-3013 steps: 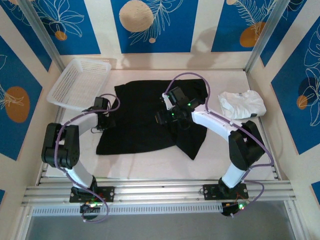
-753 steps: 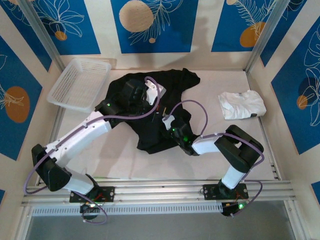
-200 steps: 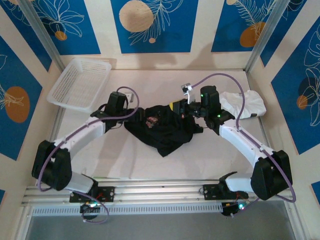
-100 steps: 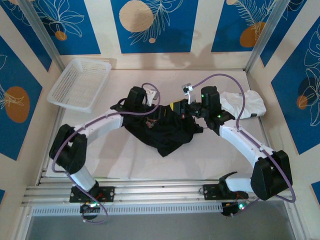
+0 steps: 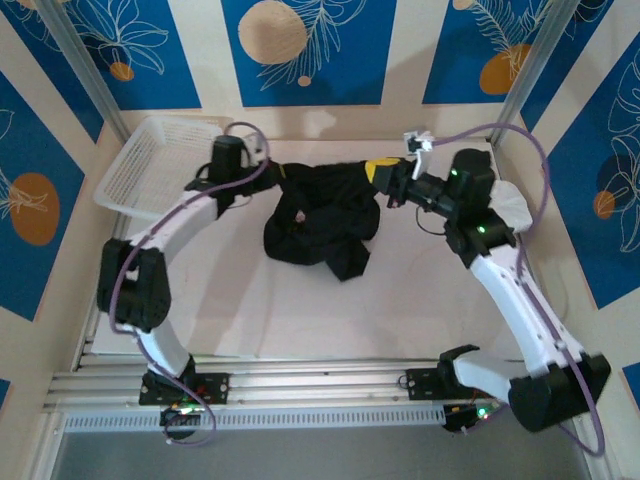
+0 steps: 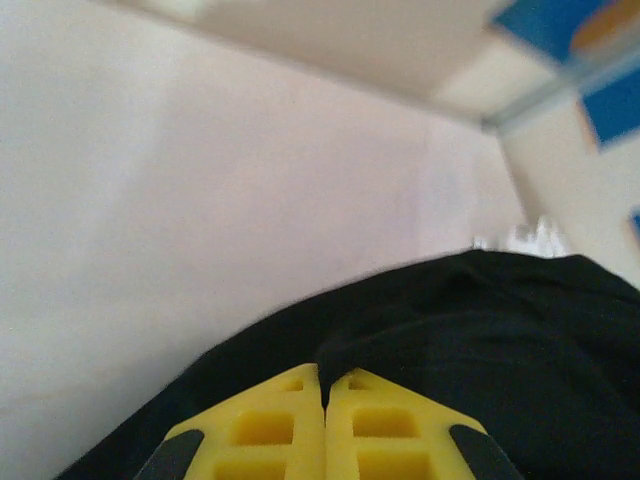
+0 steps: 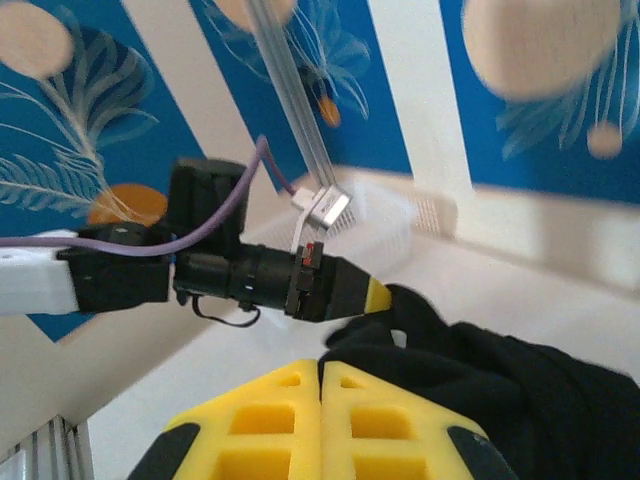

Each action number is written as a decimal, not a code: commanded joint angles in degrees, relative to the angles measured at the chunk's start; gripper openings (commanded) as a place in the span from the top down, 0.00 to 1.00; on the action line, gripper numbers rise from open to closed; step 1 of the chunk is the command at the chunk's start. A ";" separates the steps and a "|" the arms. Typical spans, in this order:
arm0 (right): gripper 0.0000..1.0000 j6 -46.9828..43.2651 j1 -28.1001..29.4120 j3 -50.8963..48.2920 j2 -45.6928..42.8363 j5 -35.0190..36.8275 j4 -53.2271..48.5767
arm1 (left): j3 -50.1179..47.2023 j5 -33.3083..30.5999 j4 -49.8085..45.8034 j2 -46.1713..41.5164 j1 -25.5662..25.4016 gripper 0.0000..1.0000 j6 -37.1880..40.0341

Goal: Fold the inside-out t-shirt

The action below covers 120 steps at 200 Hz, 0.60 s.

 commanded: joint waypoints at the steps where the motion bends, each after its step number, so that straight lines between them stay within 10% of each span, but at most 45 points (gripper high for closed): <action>1: 1.00 -1.35 0.19 -3.84 -5.15 -0.31 1.76 | -4.80 -0.65 4.79 -7.99 2.36 1.00 -4.68; 120: 1.00 4.51 3.09 -33.81 -4.03 8.57 2.45 | -19.79 -3.77 -0.45 -7.87 2.32 1.00 8.40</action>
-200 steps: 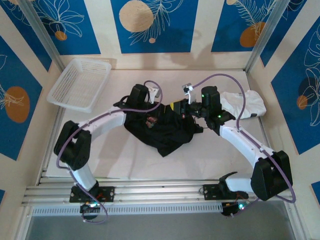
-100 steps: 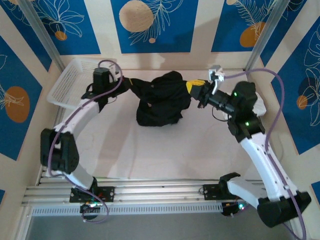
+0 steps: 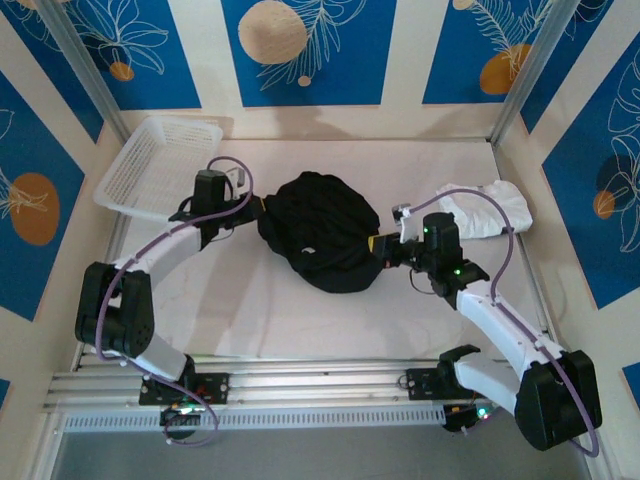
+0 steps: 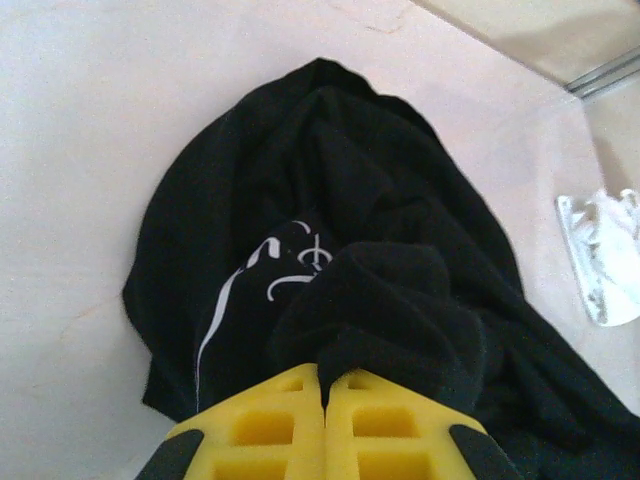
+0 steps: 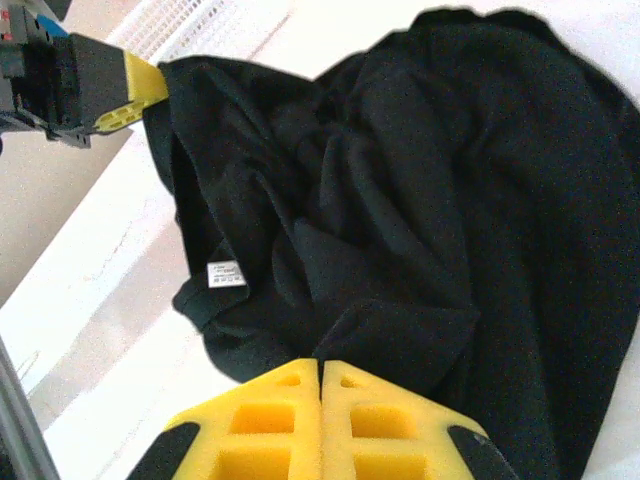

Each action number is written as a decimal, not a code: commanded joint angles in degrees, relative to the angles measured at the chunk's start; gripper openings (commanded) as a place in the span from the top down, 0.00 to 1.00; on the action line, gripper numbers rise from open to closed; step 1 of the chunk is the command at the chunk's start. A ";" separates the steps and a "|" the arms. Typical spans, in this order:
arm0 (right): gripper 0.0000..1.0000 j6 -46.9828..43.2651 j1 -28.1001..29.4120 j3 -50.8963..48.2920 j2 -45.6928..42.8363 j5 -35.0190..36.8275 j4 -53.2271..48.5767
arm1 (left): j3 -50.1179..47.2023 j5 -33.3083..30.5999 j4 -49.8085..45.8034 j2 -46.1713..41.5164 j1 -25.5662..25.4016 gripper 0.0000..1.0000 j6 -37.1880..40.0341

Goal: Fold the inside-out t-shirt

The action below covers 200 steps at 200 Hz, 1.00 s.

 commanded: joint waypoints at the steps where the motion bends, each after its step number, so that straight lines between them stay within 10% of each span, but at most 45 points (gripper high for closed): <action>1: 1.00 2.42 1.60 -2.04 -0.42 -0.20 1.30 | -0.83 -2.17 -2.17 0.64 -0.22 1.00 4.21; 29: 1.00 2.70 5.69 -2.10 1.53 0.52 -2.69 | -2.20 -1.22 -1.64 -0.20 -0.26 1.00 4.78; 89: 0.50 -7.18 15.87 7.38 3.17 18.57 -12.03 | -4.01 5.42 0.40 -5.34 -1.00 1.00 3.13; 137: 0.44 -7.59 15.85 13.78 15.50 25.11 -6.95 | -4.07 7.31 -0.72 -9.94 -1.82 1.00 3.19; 200: 0.41 -0.76 7.86 23.41 33.63 6.34 -2.24 | -3.67 7.78 -1.07 -10.43 -2.18 1.00 3.56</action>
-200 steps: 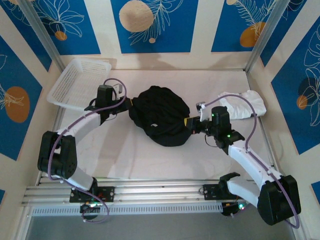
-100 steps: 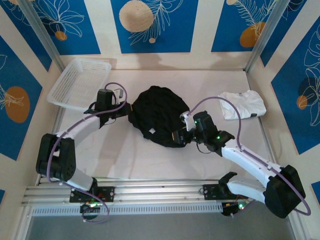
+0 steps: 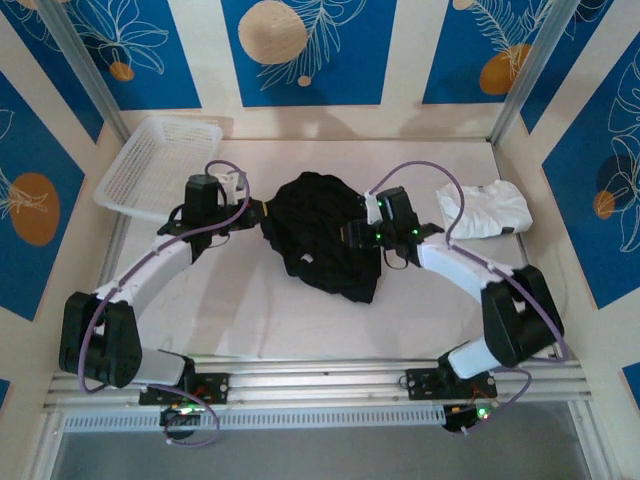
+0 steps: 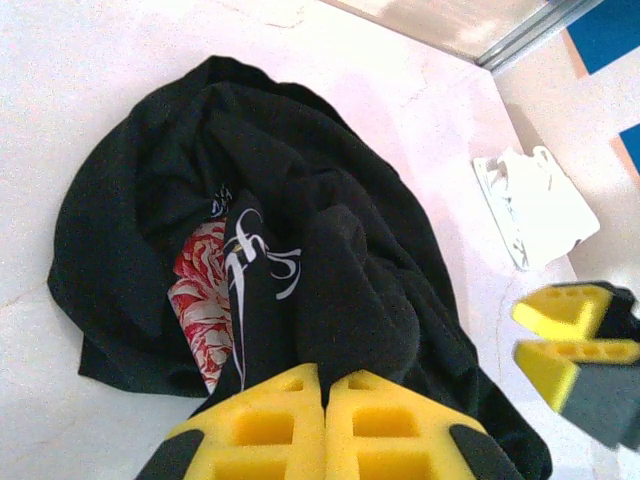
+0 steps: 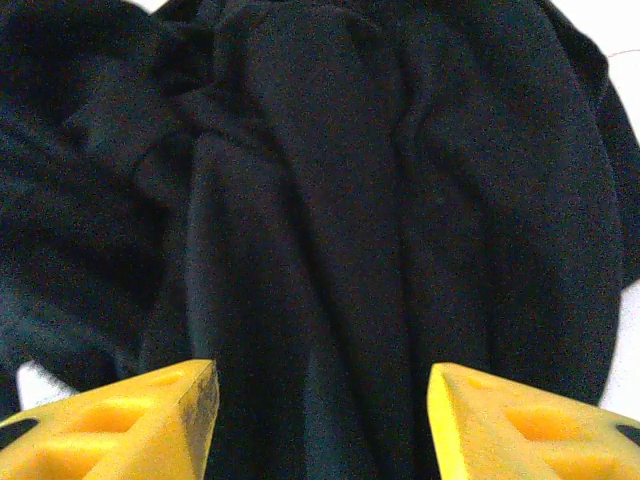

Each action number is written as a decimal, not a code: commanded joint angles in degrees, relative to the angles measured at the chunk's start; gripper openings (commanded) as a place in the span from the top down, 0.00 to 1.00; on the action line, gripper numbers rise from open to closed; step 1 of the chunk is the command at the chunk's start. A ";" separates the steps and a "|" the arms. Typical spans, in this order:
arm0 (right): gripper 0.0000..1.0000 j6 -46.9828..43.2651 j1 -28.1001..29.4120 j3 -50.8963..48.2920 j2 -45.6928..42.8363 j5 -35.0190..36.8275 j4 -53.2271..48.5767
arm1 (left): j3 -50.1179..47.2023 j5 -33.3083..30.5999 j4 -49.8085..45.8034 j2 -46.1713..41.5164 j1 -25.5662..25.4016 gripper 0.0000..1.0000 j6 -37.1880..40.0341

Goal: Fold the inside-out t-shirt

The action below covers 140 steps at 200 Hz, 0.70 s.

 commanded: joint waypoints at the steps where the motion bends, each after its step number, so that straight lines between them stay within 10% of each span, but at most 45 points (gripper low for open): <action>1: 0.41 3.10 0.52 4.88 6.54 -8.73 3.02 | 0.14 1.76 -0.13 -0.62 -0.58 1.00 1.10; 41: 0.44 4.89 1.78 9.49 13.60 -11.98 3.83 | 0.88 1.21 -1.61 -1.14 -0.67 1.00 1.86; 79: 1.00 3.73 0.35 9.85 11.64 -7.72 1.35 | 1.14 -0.69 -2.78 -2.09 -0.60 1.00 2.86; 140: 1.00 -0.40 -5.99 16.54 -9.14 -6.59 -4.07 | 12.77 -5.71 -1.53 -2.94 -0.60 1.00 0.39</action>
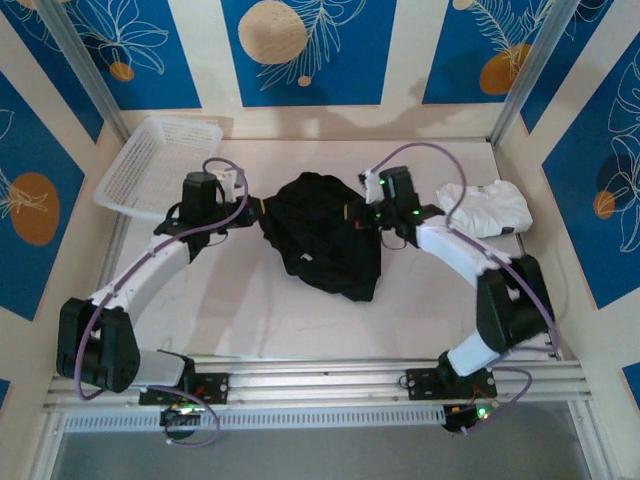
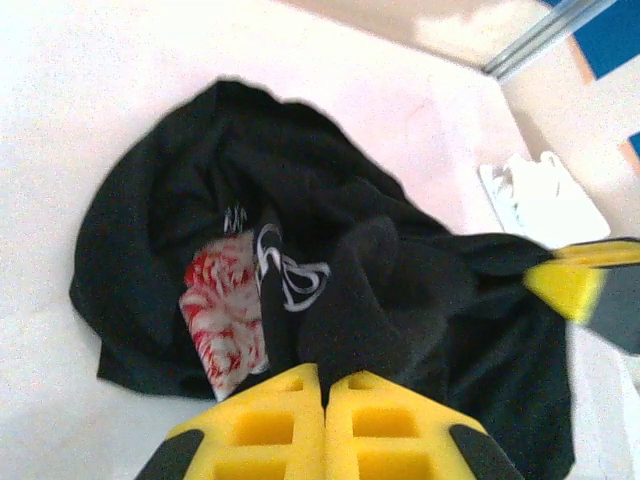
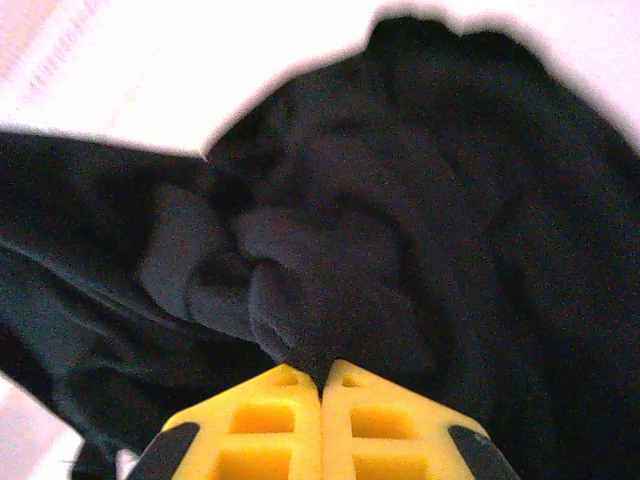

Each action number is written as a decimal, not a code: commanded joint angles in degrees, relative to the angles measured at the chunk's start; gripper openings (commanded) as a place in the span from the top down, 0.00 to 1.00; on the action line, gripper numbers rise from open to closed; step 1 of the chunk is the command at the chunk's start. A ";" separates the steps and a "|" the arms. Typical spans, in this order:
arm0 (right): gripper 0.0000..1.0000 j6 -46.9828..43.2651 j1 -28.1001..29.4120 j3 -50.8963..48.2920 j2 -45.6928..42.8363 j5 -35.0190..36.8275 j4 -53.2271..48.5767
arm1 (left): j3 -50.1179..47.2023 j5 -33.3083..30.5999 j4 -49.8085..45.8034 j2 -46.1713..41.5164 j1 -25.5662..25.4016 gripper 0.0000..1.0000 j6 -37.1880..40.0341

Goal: Fold the inside-out t-shirt

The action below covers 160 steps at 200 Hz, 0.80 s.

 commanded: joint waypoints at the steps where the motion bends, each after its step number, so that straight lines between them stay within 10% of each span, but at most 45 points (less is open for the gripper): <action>1: 1.00 -3.02 -2.23 7.38 -8.71 0.39 -2.14 | 9.84 -3.14 1.67 -1.35 -0.41 1.00 -0.90; 55: 1.00 -8.51 -4.58 20.92 -19.60 -0.07 -5.50 | 39.29 -4.00 -4.22 5.15 -0.14 1.00 0.65; 125: 0.83 5.28 9.60 -27.41 -34.99 8.52 5.69 | 5.48 2.04 3.80 -7.30 0.04 1.00 3.15; 160: 0.62 5.11 14.27 -32.57 -30.85 9.80 4.65 | -2.07 10.19 5.21 -6.68 -0.06 1.00 0.86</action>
